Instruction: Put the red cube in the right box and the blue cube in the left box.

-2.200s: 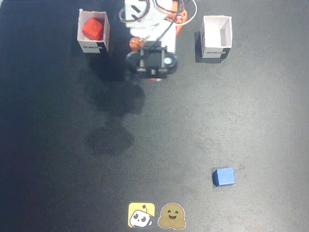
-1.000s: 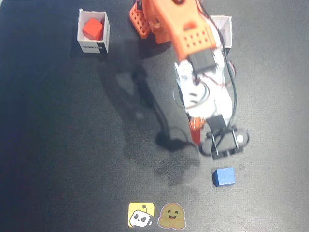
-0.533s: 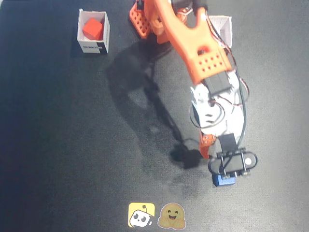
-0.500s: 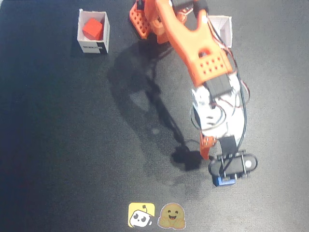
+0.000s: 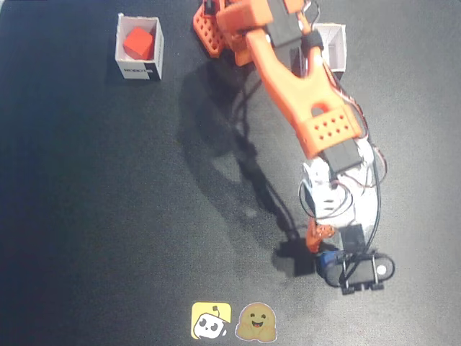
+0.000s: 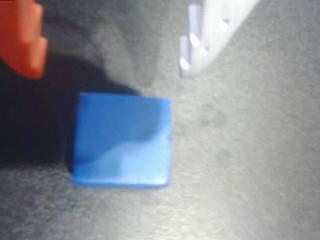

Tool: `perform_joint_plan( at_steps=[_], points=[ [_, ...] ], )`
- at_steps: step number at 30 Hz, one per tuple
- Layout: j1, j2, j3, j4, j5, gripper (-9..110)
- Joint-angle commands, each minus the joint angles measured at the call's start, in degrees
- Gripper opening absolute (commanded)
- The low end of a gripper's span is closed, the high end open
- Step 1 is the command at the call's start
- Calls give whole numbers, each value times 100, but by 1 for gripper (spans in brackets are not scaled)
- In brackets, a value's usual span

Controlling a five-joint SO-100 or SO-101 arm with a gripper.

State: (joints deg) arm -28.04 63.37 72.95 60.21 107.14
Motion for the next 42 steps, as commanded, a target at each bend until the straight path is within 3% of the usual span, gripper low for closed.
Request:
perform_joint_plan(
  at_steps=[1,32,42],
  points=[
    [-26,-18,-536,141,79,23],
    [-176,-1503,-1969,123,624,23],
    [-149,-1731,-2259,343,650,16]
  ],
)
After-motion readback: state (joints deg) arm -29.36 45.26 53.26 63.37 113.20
